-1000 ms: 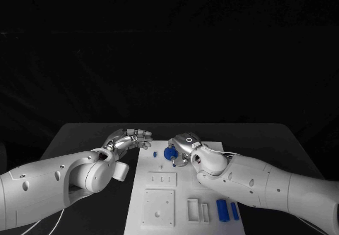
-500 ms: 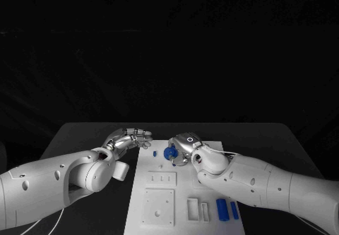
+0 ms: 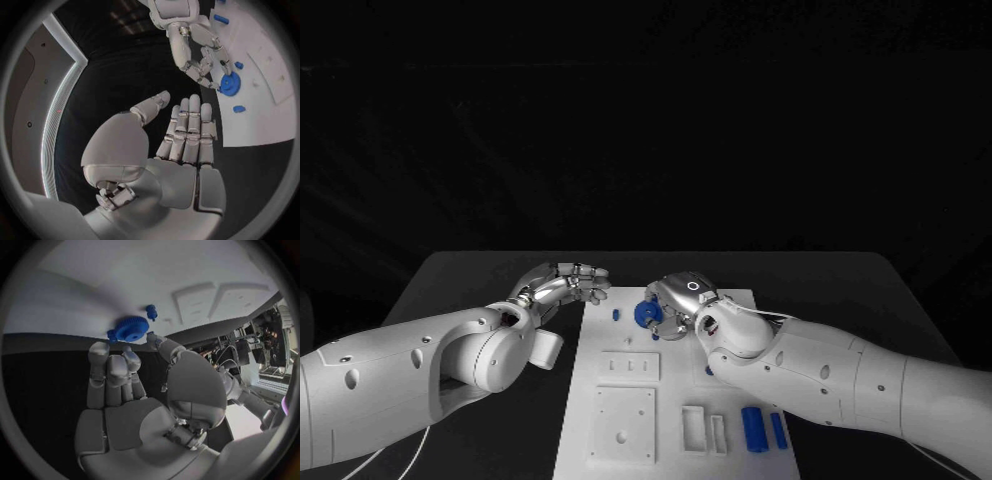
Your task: Assemble the parts on the task board
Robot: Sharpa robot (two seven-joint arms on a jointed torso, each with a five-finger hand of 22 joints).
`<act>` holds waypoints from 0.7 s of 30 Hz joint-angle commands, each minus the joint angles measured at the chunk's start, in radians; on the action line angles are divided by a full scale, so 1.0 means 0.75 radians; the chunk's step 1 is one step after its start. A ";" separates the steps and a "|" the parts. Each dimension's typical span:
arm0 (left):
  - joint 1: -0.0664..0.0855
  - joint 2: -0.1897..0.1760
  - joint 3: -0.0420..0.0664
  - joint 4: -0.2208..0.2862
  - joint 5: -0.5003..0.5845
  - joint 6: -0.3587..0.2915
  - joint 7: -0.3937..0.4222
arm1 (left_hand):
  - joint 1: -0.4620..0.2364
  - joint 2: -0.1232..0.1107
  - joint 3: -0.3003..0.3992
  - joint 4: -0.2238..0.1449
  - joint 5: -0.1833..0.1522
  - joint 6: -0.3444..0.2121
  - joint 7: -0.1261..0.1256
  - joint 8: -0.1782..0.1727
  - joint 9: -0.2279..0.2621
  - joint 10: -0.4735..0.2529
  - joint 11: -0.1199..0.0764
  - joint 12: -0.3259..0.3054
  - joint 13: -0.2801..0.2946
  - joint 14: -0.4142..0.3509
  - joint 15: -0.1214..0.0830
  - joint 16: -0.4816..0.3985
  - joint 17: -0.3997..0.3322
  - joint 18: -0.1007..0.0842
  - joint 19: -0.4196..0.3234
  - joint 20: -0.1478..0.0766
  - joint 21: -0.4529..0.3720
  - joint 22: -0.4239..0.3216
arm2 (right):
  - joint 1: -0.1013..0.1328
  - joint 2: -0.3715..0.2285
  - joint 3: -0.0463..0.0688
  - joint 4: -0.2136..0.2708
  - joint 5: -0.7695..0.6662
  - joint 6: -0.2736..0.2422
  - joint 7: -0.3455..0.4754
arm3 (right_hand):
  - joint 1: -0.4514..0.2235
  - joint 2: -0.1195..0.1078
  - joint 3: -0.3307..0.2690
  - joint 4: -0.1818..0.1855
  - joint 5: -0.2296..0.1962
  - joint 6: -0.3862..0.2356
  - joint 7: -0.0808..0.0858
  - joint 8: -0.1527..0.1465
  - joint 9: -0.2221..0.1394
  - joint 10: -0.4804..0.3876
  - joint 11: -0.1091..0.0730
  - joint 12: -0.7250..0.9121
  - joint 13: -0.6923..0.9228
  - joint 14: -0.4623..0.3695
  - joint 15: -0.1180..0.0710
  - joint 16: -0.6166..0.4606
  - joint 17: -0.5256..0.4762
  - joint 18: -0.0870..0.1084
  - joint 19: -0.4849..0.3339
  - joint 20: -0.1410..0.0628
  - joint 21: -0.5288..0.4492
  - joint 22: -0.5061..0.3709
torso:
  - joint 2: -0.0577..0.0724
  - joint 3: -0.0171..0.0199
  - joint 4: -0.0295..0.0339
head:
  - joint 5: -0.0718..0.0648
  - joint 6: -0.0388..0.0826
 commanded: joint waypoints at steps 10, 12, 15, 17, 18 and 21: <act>0.002 0.002 0.001 0.004 0.002 -0.005 0.006 | -0.013 -0.003 -0.001 -0.004 -0.001 -0.003 0.007 -0.009 0.002 0.004 0.005 -0.009 0.000 -0.004 0.000 -0.008 0.002 0.011 -0.007 0.002 0.006 -0.002 | 0.000 0.012 0.000 -0.024 0.092 0.119 0.033 | -0.072 0.035 0.010 0.087 -0.018 0.004 0.002 0.000 -0.001 0.009 -0.001 0.017 0.007 0.001 0.006 -0.005 0.010 0.083 0.006 -0.008 -0.006 0.013 | 0.000 -0.0007 0.0012 | -0.002 0.001; 0.002 0.003 0.001 0.004 0.002 -0.004 0.006 | -0.013 -0.004 -0.002 -0.004 -0.001 -0.003 0.007 -0.009 0.002 0.003 0.005 -0.009 0.000 -0.004 0.000 -0.008 0.002 0.011 -0.007 0.002 0.006 -0.002 | 0.000 0.014 0.000 -0.025 0.103 0.132 0.032 | -0.089 0.039 0.040 0.119 -0.060 -0.007 0.003 -0.006 -0.004 0.008 0.000 0.021 0.009 0.001 0.006 -0.004 0.014 0.083 0.005 -0.012 -0.009 0.013 | 0.001 -0.0007 0.0018 | -0.003 0.000; 0.002 0.002 0.001 0.005 0.002 -0.003 0.006 | -0.015 -0.004 -0.002 -0.003 -0.001 -0.005 0.007 -0.010 0.002 0.003 0.005 -0.009 0.000 -0.004 0.001 -0.009 0.003 0.011 -0.007 0.003 0.006 -0.003 | 0.000 0.014 0.000 -0.027 0.110 0.155 0.027 | -0.105 0.043 0.061 0.143 -0.082 -0.025 0.005 -0.015 -0.008 0.010 0.001 0.028 0.014 0.002 0.008 -0.003 0.018 0.083 0.007 -0.014 -0.009 0.013 | 0.001 -0.0007 0.0027 | -0.003 0.000; 0.002 0.001 0.001 0.004 0.002 -0.003 0.006 | -0.016 -0.004 -0.002 -0.002 -0.001 -0.005 0.008 -0.010 0.002 0.003 0.006 -0.009 0.000 -0.004 0.001 -0.009 0.003 0.011 -0.007 0.003 0.006 -0.003 | 0.000 0.012 0.000 -0.028 0.117 0.160 0.025 | -0.114 0.042 0.070 0.152 -0.092 -0.038 0.005 -0.021 -0.010 0.008 0.001 0.030 0.014 0.002 0.008 -0.003 0.020 0.083 0.007 -0.015 -0.008 0.014 | 0.000 -0.0011 0.0030 | -0.004 0.000; 0.002 0.000 0.001 0.005 0.002 -0.004 0.006 | -0.016 -0.004 -0.002 -0.002 -0.001 -0.006 0.008 -0.011 0.002 0.003 0.006 -0.010 0.000 -0.004 0.001 -0.009 0.003 0.011 -0.007 0.003 0.007 -0.003 | 0.000 0.011 0.000 -0.028 0.117 0.162 0.023 | -0.116 0.041 0.071 0.154 -0.094 -0.040 0.005 -0.022 -0.010 0.008 0.001 0.031 0.015 0.002 0.008 -0.003 0.021 0.083 0.008 -0.016 -0.008 0.014 | 0.000 -0.0012 0.0027 | -0.004 -0.001; 0.002 -0.002 0.001 0.005 0.002 0.002 0.005 | -0.016 -0.004 -0.003 -0.002 -0.001 -0.006 0.008 -0.011 0.002 0.003 0.006 -0.010 0.000 -0.004 0.001 -0.009 0.003 0.011 -0.008 0.003 0.007 -0.003 | 0.000 0.005 0.000 -0.026 0.117 0.160 0.017 | -0.133 0.033 0.072 0.165 -0.100 -0.053 0.006 -0.027 -0.012 0.006 0.002 0.034 0.017 0.002 0.009 -0.003 0.023 0.083 0.008 -0.016 -0.008 0.015 | 0.000 -0.0015 0.0019 | -0.003 0.000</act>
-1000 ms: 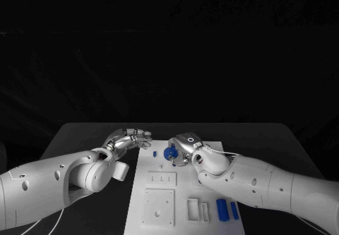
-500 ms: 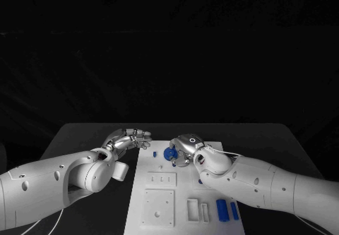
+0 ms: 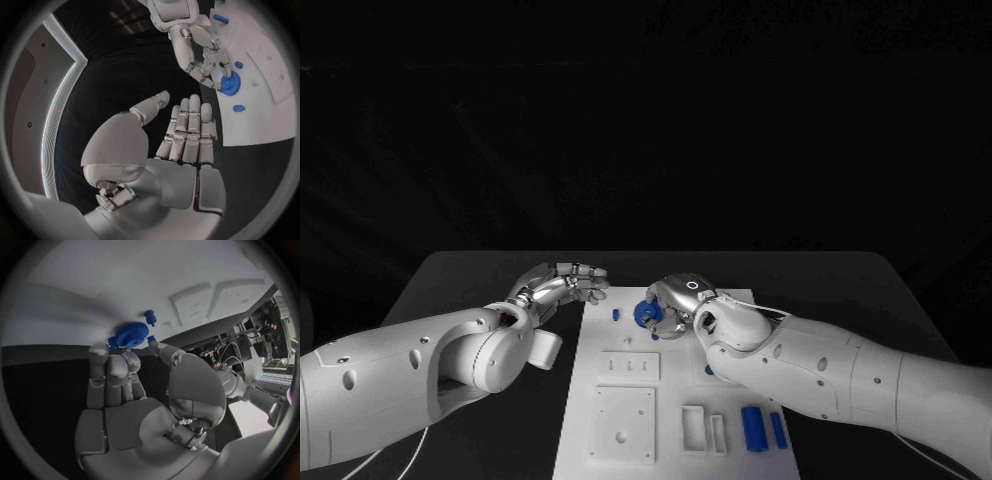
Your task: Assemble the parts on the task board
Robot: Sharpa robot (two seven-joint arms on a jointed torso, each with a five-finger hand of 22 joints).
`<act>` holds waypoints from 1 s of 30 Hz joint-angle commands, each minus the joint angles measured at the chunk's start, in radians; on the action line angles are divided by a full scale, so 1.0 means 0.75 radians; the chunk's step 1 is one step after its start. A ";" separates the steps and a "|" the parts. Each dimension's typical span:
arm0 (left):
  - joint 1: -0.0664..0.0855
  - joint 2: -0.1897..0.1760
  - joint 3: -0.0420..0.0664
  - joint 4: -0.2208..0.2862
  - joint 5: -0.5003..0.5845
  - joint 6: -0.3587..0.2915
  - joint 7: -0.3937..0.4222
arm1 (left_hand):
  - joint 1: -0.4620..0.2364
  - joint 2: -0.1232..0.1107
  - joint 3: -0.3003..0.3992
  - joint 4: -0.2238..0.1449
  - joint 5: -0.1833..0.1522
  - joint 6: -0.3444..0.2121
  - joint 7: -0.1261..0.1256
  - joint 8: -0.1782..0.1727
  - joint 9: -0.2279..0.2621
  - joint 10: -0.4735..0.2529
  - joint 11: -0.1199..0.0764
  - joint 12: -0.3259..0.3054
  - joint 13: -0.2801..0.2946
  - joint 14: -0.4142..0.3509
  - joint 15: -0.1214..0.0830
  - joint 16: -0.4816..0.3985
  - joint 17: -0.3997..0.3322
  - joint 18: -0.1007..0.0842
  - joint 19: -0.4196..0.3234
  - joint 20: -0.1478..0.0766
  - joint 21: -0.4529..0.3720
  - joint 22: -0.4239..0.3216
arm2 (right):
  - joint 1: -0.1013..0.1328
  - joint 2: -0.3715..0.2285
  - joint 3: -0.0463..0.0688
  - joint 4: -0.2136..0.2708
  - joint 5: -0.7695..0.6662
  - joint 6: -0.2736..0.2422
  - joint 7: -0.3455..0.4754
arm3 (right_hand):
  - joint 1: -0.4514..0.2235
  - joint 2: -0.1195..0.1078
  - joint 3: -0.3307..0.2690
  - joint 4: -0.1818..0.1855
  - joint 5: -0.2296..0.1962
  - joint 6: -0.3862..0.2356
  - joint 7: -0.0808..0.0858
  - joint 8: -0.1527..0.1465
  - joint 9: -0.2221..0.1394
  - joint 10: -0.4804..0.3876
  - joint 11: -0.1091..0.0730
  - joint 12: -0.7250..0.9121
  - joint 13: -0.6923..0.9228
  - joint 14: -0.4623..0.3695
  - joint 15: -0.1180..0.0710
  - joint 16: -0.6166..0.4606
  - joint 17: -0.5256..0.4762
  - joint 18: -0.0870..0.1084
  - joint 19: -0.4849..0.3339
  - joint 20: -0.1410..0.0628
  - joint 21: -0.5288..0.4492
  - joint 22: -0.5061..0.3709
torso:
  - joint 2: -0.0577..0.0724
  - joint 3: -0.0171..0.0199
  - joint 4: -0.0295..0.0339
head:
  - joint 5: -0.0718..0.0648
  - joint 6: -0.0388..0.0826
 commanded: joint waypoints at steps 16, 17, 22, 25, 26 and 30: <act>0.002 -0.004 0.001 0.004 0.002 0.000 0.007 | -0.011 0.001 -0.002 -0.002 -0.001 -0.004 0.006 -0.007 0.003 0.003 0.006 -0.005 0.000 -0.004 0.001 -0.010 0.003 0.013 -0.008 0.002 0.007 -0.002 | -0.007 -0.034 -0.005 0.030 0.011 0.071 -0.015 | -0.022 -0.024 -0.017 -0.006 0.038 -0.005 0.007 0.006 0.010 0.008 0.007 0.017 0.008 0.003 0.014 -0.002 0.010 0.084 0.003 -0.018 -0.003 0.019 | 0.000 0.0008 -0.0010 | 0.003 0.001; 0.002 -0.005 0.001 0.004 0.002 -0.001 0.008 | -0.011 0.001 -0.002 -0.002 -0.001 -0.004 0.006 -0.007 0.003 0.003 0.006 -0.005 0.000 -0.004 0.001 -0.010 0.003 0.013 -0.008 0.002 0.007 -0.003 | -0.007 -0.037 -0.005 0.033 0.011 0.064 -0.016 | -0.022 -0.023 -0.018 -0.007 0.039 -0.005 0.007 0.007 0.011 0.008 0.007 0.016 0.008 0.002 0.014 -0.002 0.011 0.084 0.003 -0.018 -0.003 0.019 | 0.000 0.0010 -0.0009 | 0.002 0.001; 0.002 -0.006 0.001 0.004 0.002 -0.001 0.007 | -0.011 0.001 -0.002 -0.003 0.000 -0.004 0.006 -0.007 0.003 0.003 0.006 -0.005 0.000 -0.004 0.001 -0.010 0.003 0.013 -0.008 0.002 0.007 -0.003 | -0.007 -0.055 -0.005 0.050 0.016 -0.022 -0.016 | -0.025 -0.023 -0.020 -0.006 0.042 -0.003 0.007 0.008 0.012 0.008 0.008 0.017 0.008 0.002 0.015 -0.002 0.011 0.084 0.003 -0.018 -0.003 0.019 | 0.000 0.0012 -0.0022 | 0.004 0.002; 0.002 -0.007 0.001 0.004 0.002 -0.002 0.008 | -0.011 0.000 -0.002 -0.003 0.000 -0.004 0.006 -0.007 0.003 0.003 0.006 -0.005 0.000 -0.004 0.001 -0.010 0.003 0.013 -0.009 0.002 0.008 -0.003 | -0.007 -0.069 -0.003 0.058 0.046 -0.090 0.000 | -0.027 -0.025 -0.022 -0.006 0.049 -0.002 0.008 0.009 0.012 0.007 0.009 0.016 0.006 0.002 0.016 -0.002 0.012 0.084 0.003 -0.018 -0.003 0.019 | -0.001 0.0015 -0.0031 | 0.003 0.004; 0.002 -0.008 0.001 0.005 0.002 -0.003 0.008 | -0.011 0.000 -0.002 -0.003 0.000 -0.004 0.006 -0.007 0.003 0.003 0.006 -0.006 0.000 -0.004 0.001 -0.010 0.003 0.013 -0.009 0.002 0.008 -0.003 | -0.007 -0.073 0.000 0.060 0.070 -0.106 0.008 | -0.029 -0.026 -0.023 -0.005 0.049 -0.002 0.009 0.010 0.013 0.007 0.009 0.016 0.007 0.002 0.016 -0.002 0.012 0.084 0.003 -0.018 -0.003 0.019 | -0.001 0.0018 -0.0039 | 0.003 0.004; 0.002 -0.015 0.001 0.006 0.002 -0.005 0.009 | -0.013 0.000 -0.003 -0.002 0.000 -0.005 0.007 -0.008 0.003 0.003 0.006 -0.006 0.000 -0.004 0.001 -0.011 0.003 0.013 -0.009 0.003 0.008 -0.003 | -0.007 -0.097 0.029 0.079 0.187 -0.181 0.068 | -0.039 -0.031 -0.030 0.002 0.016 -0.002 0.010 0.011 0.014 0.002 0.011 0.013 0.002 0.002 0.018 -0.004 0.013 0.084 0.002 -0.018 -0.004 0.018 | 0.000 0.0025 -0.0061 | 0.002 0.006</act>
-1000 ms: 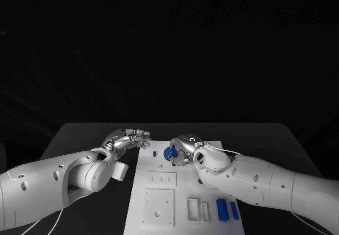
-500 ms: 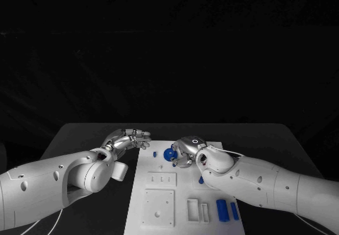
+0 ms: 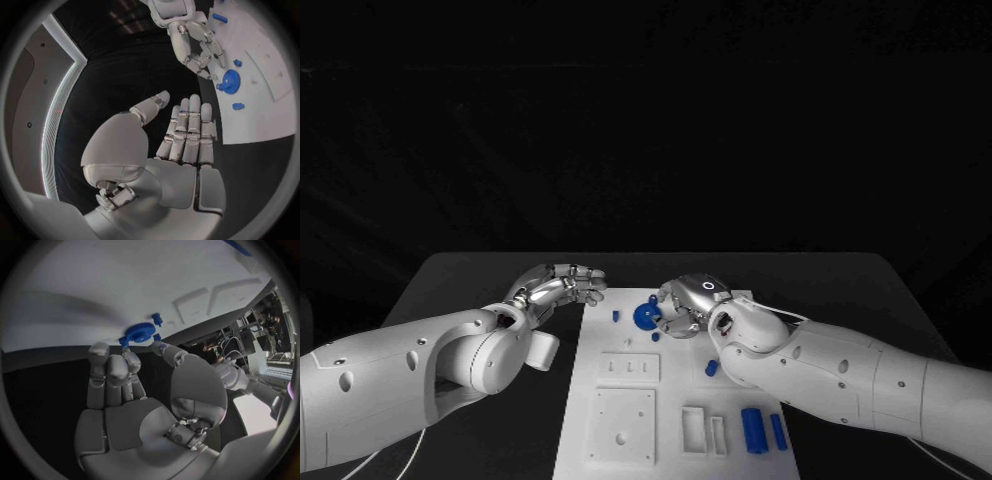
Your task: Assemble the parts on the task board
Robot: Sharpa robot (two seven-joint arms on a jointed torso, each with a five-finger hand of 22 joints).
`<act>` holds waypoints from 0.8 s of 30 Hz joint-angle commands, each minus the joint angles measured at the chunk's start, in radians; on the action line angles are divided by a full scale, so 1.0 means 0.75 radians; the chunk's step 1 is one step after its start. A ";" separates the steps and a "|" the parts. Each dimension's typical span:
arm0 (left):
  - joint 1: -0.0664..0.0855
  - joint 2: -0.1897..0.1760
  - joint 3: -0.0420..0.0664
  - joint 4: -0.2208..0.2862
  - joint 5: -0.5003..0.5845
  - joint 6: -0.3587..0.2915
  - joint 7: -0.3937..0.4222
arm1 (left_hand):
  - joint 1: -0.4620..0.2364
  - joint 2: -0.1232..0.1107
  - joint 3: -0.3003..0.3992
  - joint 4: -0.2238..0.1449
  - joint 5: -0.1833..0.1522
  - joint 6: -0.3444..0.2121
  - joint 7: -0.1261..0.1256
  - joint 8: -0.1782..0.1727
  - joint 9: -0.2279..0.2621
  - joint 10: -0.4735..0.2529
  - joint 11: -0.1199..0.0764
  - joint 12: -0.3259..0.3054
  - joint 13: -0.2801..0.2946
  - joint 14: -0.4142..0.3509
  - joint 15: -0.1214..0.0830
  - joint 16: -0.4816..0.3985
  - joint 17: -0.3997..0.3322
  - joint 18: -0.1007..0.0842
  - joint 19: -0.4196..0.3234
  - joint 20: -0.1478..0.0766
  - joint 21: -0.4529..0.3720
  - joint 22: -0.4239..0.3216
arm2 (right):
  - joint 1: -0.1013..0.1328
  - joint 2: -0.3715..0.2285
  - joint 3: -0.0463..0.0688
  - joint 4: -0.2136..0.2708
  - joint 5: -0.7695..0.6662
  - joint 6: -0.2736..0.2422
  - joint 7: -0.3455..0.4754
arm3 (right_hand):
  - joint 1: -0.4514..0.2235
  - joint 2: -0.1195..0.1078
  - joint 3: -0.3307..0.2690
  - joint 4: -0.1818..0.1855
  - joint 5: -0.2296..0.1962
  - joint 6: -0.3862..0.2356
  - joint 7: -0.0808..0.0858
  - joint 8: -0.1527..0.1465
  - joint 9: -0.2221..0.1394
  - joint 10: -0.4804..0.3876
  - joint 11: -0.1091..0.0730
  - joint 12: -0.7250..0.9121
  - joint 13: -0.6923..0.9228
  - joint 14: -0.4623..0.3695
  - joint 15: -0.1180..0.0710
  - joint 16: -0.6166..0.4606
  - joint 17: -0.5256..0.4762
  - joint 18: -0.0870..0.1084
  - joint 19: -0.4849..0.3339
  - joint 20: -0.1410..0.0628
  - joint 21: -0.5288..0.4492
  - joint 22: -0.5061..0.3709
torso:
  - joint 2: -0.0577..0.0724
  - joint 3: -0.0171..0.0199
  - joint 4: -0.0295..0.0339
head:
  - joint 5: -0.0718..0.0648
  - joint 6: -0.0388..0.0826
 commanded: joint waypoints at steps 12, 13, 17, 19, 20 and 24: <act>0.002 0.015 0.000 -0.059 0.013 0.008 0.022 | -0.011 0.005 0.000 -0.002 0.002 0.004 0.000 -0.005 0.005 0.013 0.002 -0.002 0.003 -0.001 0.000 -0.006 0.004 0.022 -0.009 0.002 0.010 -0.004 | 0.010 -0.236 0.101 0.106 0.418 0.035 0.346 | 0.152 0.054 -0.103 -0.198 -0.026 0.018 0.009 0.026 0.017 -0.029 0.002 -0.007 -0.011 -0.003 0.005 -0.012 0.005 0.085 -0.014 -0.017 -0.003 0.023 | -0.022 0.0062 -0.0198 | -0.011 0.019; 0.002 0.016 0.000 -0.063 0.013 0.007 0.025 | -0.011 0.006 0.000 -0.002 0.003 0.007 -0.001 -0.004 0.006 0.021 -0.002 0.002 0.004 0.000 0.000 -0.006 0.005 0.021 -0.009 0.002 0.011 -0.005 | 0.011 -0.254 0.108 0.109 0.425 0.049 0.367 | 0.181 0.066 -0.107 -0.231 -0.019 0.027 0.004 0.032 0.020 -0.038 0.000 -0.013 -0.016 -0.004 0.005 -0.016 0.003 0.084 -0.020 -0.015 -0.005 0.023 | -0.023 0.0066 -0.0212 | -0.011 0.020; 0.001 0.019 0.000 -0.084 0.013 0.009 0.029 | -0.009 0.019 0.004 -0.002 0.005 0.019 -0.007 0.001 0.012 0.059 -0.019 0.020 0.013 0.008 -0.003 -0.004 0.009 0.021 -0.010 0.000 0.015 -0.007 | 0.017 -0.325 0.111 0.102 0.480 0.096 0.434 | 0.239 0.092 -0.144 -0.349 -0.026 0.044 0.000 0.043 0.027 -0.052 -0.005 -0.017 -0.020 -0.004 -0.002 -0.027 -0.001 0.085 -0.035 0.000 -0.003 0.025 | -0.031 0.0092 -0.0323 | -0.010 0.021; 0.001 0.019 0.000 -0.090 0.013 0.008 0.030 | -0.008 0.019 0.004 -0.004 0.005 0.022 -0.008 0.001 0.013 0.066 -0.022 0.022 0.015 0.011 -0.005 -0.003 0.011 0.021 -0.010 -0.001 0.016 -0.007 | 0.018 -0.348 0.111 0.085 0.499 0.108 0.478 | 0.246 0.097 -0.165 -0.389 -0.020 0.045 0.000 0.044 0.027 -0.050 -0.005 -0.013 -0.019 -0.003 -0.002 -0.029 -0.001 0.085 -0.038 0.008 -0.002 0.025 | -0.034 0.0111 -0.0359 | -0.011 0.019; 0.001 0.018 0.000 -0.091 0.013 0.008 0.031 | -0.009 0.019 0.004 -0.004 0.005 0.023 -0.009 0.001 0.014 0.073 -0.025 0.025 0.016 0.012 -0.005 -0.003 0.012 0.020 -0.010 -0.001 0.017 -0.008 | 0.018 -0.358 0.111 0.076 0.510 0.106 0.492 | 0.244 0.101 -0.178 -0.407 -0.008 0.044 0.000 0.043 0.027 -0.052 -0.004 -0.015 -0.021 -0.003 -0.001 -0.031 -0.001 0.085 -0.039 0.011 -0.001 0.025 | -0.036 0.0125 -0.0387 | -0.010 0.018; 0.000 0.014 0.000 -0.092 0.017 0.012 0.034 | -0.009 0.017 0.004 -0.005 0.005 0.025 -0.010 0.001 0.015 0.083 -0.030 0.029 0.019 0.014 -0.006 -0.002 0.013 0.020 -0.010 -0.002 0.019 -0.009 | 0.018 -0.396 0.112 0.021 0.555 0.125 0.563 | 0.233 0.116 -0.249 -0.474 0.058 0.034 0.004 0.037 0.025 -0.052 0.000 -0.011 -0.023 -0.002 0.003 -0.033 0.002 0.085 -0.043 0.018 0.002 0.024 | -0.036 0.0180 -0.0432 | -0.010 0.016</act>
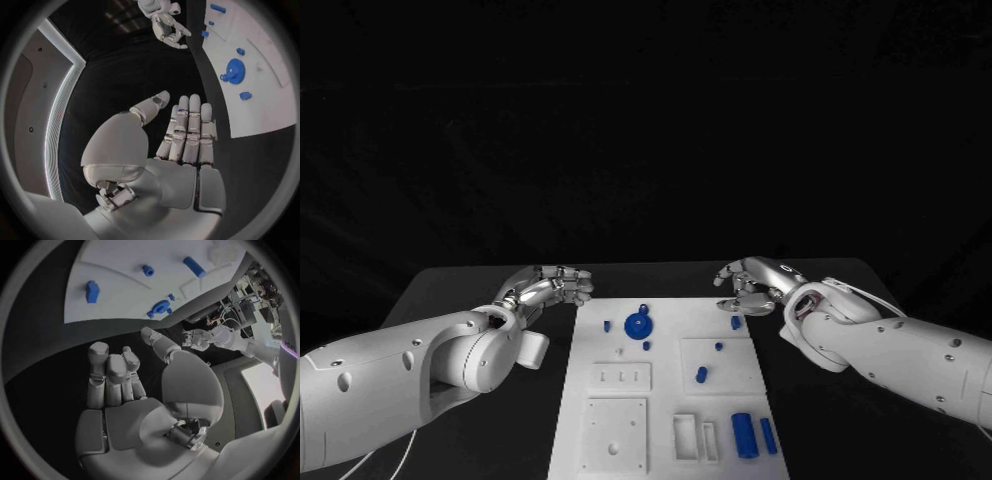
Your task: Assemble the parts on the task board
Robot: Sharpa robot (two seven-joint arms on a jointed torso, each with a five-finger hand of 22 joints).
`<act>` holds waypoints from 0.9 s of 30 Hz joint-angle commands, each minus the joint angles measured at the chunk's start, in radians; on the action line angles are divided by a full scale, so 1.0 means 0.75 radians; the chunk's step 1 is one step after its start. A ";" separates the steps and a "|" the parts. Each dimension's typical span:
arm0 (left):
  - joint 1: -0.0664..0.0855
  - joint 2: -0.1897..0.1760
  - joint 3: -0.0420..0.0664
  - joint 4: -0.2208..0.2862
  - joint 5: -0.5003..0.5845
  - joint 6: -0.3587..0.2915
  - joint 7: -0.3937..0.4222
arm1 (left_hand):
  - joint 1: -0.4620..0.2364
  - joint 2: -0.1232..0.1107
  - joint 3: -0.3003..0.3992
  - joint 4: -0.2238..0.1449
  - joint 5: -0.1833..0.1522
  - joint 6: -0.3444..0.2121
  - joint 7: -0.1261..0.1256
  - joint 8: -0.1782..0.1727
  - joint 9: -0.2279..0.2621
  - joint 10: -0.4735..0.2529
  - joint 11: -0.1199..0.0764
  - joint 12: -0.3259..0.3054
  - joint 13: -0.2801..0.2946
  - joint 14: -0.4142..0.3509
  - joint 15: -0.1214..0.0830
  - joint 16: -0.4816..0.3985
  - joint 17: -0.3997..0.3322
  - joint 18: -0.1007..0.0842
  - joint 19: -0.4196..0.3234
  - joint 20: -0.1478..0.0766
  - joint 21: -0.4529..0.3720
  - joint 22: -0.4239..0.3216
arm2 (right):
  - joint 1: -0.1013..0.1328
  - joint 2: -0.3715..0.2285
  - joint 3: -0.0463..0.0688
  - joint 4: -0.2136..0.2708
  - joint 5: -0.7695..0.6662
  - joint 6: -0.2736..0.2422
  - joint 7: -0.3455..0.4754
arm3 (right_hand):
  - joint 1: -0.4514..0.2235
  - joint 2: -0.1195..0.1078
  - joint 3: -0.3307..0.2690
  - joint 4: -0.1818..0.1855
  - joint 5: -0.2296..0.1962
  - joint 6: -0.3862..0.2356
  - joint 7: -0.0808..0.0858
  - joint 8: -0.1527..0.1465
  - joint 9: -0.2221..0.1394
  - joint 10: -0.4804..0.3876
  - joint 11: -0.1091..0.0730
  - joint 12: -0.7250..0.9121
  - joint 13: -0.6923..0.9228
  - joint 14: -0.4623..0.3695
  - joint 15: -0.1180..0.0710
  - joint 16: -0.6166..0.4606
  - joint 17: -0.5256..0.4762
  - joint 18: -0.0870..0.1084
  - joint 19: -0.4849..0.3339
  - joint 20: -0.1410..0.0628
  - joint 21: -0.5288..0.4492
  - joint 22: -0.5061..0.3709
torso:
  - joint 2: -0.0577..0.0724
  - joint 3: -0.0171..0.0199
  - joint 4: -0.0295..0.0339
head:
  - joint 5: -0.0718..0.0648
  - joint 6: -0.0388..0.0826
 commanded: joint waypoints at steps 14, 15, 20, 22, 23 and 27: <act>-0.002 -0.002 0.000 0.004 0.015 0.017 0.031 | 0.006 -0.003 0.004 -0.010 0.005 -0.003 0.003 -0.010 0.001 -0.023 0.013 -0.014 -0.007 0.007 -0.001 -0.007 0.005 0.018 -0.012 -0.004 0.011 -0.007 | -0.024 -0.039 0.000 -0.174 0.082 0.171 0.199 | 0.106 0.011 -0.123 -0.025 0.104 -0.026 0.002 -0.016 -0.007 -0.035 0.002 -0.012 -0.014 -0.016 -0.001 -0.025 0.006 0.114 -0.036 0.027 -0.006 0.023 | -0.002 0.0153 -0.0132 | -0.005 -0.010; -0.002 -0.003 0.000 0.006 0.015 0.017 0.030 | 0.006 -0.004 0.004 -0.010 0.005 -0.004 0.003 -0.010 0.002 -0.025 0.014 -0.016 -0.008 0.007 -0.001 -0.007 0.005 0.018 -0.013 -0.004 0.011 -0.007 | -0.031 -0.035 0.000 -0.188 0.082 0.173 0.199 | 0.110 0.011 -0.125 -0.025 0.108 -0.027 0.001 -0.017 -0.007 -0.036 0.001 -0.012 -0.015 -0.016 -0.001 -0.026 0.006 0.114 -0.037 0.028 -0.006 0.023 | -0.002 0.0144 -0.0125 | -0.006 -0.012; -0.002 -0.001 0.000 0.009 0.014 0.022 0.033 | 0.009 -0.009 0.003 -0.011 0.005 -0.007 0.004 -0.013 0.002 -0.032 0.018 -0.021 -0.010 0.006 -0.001 -0.009 0.006 0.018 -0.015 -0.004 0.012 -0.009 | -0.054 -0.006 0.000 -0.231 0.082 0.180 0.204 | 0.124 0.005 -0.133 -0.025 0.120 -0.040 -0.005 -0.023 -0.010 -0.042 -0.005 -0.015 -0.016 -0.021 -0.006 -0.030 0.006 0.114 -0.043 0.034 -0.009 0.022 | 0.000 0.0145 -0.0111 | -0.008 -0.018; -0.003 0.000 0.000 0.009 0.014 0.024 0.033 | 0.009 -0.009 0.003 -0.011 0.005 -0.007 0.005 -0.013 0.002 -0.033 0.019 -0.023 -0.010 0.006 0.000 -0.009 0.007 0.018 -0.015 -0.004 0.013 -0.009 | -0.063 0.004 0.000 -0.242 0.082 0.181 0.204 | 0.125 0.004 -0.137 -0.025 0.119 -0.047 -0.007 -0.027 -0.012 -0.044 -0.007 -0.016 -0.017 -0.022 -0.008 -0.031 0.006 0.114 -0.045 0.035 -0.009 0.022 | -0.002 0.0127 -0.0086 | -0.011 -0.022; -0.003 0.000 0.000 0.009 0.014 0.024 0.033 | 0.010 -0.010 0.002 -0.011 0.005 -0.007 0.005 -0.014 0.002 -0.035 0.019 -0.024 -0.011 0.005 0.000 -0.010 0.007 0.017 -0.016 -0.004 0.013 -0.009 | -0.068 0.009 0.000 -0.248 0.082 0.181 0.204 | 0.126 0.005 -0.139 -0.025 0.118 -0.050 -0.009 -0.028 -0.012 -0.045 -0.008 -0.016 -0.017 -0.023 -0.010 -0.032 0.007 0.114 -0.046 0.036 -0.010 0.022 | -0.002 0.0129 -0.0079 | -0.012 -0.023; -0.005 0.004 0.000 0.009 0.014 0.026 0.033 | 0.010 -0.011 0.002 -0.011 0.005 -0.008 0.006 -0.014 0.003 -0.037 0.021 -0.026 -0.011 0.005 0.000 -0.010 0.007 0.017 -0.016 -0.003 0.013 -0.009 | -0.079 0.024 0.000 -0.262 0.082 0.191 0.200 | 0.125 0.007 -0.146 -0.024 0.112 -0.054 -0.011 -0.029 -0.013 -0.047 -0.010 -0.017 -0.018 -0.024 -0.012 -0.034 0.007 0.114 -0.048 0.038 -0.010 0.022 | -0.003 0.0105 -0.0052 | -0.015 -0.030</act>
